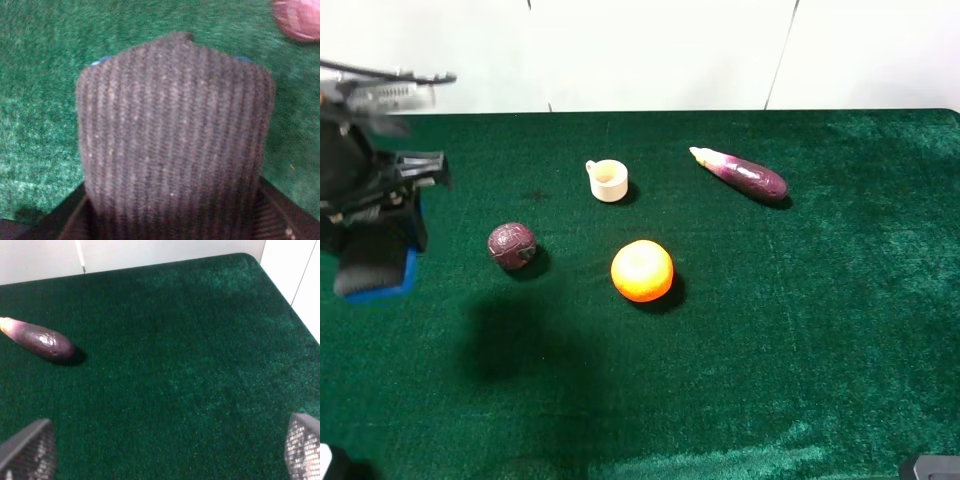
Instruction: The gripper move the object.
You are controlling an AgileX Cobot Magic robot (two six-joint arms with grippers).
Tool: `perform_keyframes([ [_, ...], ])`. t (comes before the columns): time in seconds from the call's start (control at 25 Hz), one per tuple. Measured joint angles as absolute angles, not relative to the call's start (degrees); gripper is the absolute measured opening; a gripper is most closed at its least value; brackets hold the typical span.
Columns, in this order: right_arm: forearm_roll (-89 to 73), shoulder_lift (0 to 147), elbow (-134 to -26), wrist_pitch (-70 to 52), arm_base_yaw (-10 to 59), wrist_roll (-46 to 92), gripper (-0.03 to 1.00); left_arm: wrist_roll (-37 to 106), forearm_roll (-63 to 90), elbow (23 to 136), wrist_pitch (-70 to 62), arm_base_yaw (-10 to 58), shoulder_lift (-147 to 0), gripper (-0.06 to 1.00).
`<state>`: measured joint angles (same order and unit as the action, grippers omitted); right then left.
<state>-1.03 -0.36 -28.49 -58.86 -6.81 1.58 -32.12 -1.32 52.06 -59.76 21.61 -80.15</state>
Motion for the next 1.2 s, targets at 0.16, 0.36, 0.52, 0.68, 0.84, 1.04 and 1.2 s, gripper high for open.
perform_keyframes([
  [0.16, -1.03, -0.36, -28.49, -58.86, -6.81, 1.58, 0.7, -28.85, -0.51, 56.56, -63.91, 21.61, -80.15, 0.58],
  [0.36, -1.03, -0.36, -28.49, -58.86, -6.81, 1.58, 0.7, -26.81, 0.0, 59.55, -65.39, 22.01, -80.2, 0.58],
  [0.52, -1.03, -0.36, -28.49, -58.86, -6.81, 1.58, 0.7, -26.39, 0.0, 61.09, -65.39, 23.5, -80.2, 0.58],
  [0.68, -1.03, -0.36, -28.49, -58.86, -6.81, 1.58, 0.7, -26.29, 0.0, 62.28, -65.32, 24.65, -80.25, 0.58],
  [0.84, -1.03, -0.36, -28.49, -58.86, -6.81, 1.58, 0.7, -25.17, 0.0, 64.75, -66.2, 25.82, -82.23, 0.58],
  [1.04, -1.03, -0.36, -28.49, -58.86, -6.81, 1.58, 0.7, -24.03, 0.0, 72.19, -66.2, 30.42, -89.81, 0.58],
  [1.2, -1.03, -0.36, -28.49, -58.86, -6.81, 1.58, 0.7, -24.04, 0.0, 79.24, -66.21, 34.31, -96.37, 0.58],
])
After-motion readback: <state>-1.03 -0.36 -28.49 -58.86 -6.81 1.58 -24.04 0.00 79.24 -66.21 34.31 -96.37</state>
